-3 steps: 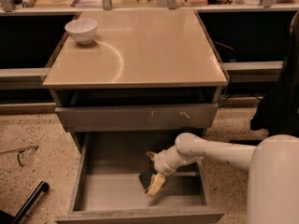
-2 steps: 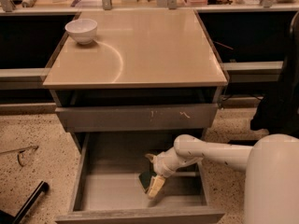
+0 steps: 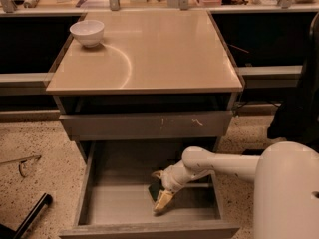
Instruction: Pick sponge from middle drawer and place on counter
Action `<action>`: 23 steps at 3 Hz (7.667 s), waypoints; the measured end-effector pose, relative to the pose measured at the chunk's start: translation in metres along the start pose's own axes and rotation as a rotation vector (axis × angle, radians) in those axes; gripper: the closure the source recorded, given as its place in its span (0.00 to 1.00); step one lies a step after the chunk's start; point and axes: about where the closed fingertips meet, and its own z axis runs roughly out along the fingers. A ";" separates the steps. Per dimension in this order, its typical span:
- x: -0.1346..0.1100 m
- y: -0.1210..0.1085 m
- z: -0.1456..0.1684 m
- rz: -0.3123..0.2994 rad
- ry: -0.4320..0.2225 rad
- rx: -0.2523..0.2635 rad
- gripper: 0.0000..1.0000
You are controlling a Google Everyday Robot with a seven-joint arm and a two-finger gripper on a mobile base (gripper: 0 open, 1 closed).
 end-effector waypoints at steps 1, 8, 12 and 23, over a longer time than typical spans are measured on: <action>0.000 0.000 0.000 0.000 0.000 0.000 0.42; -0.161 0.039 -0.192 -0.221 -0.013 0.281 1.00; -0.344 -0.016 -0.257 -0.518 0.007 0.347 1.00; -0.352 -0.195 -0.354 -0.362 0.112 0.377 0.00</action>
Offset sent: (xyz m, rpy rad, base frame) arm -0.0001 0.0002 -0.0001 0.0000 0.0003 0.0003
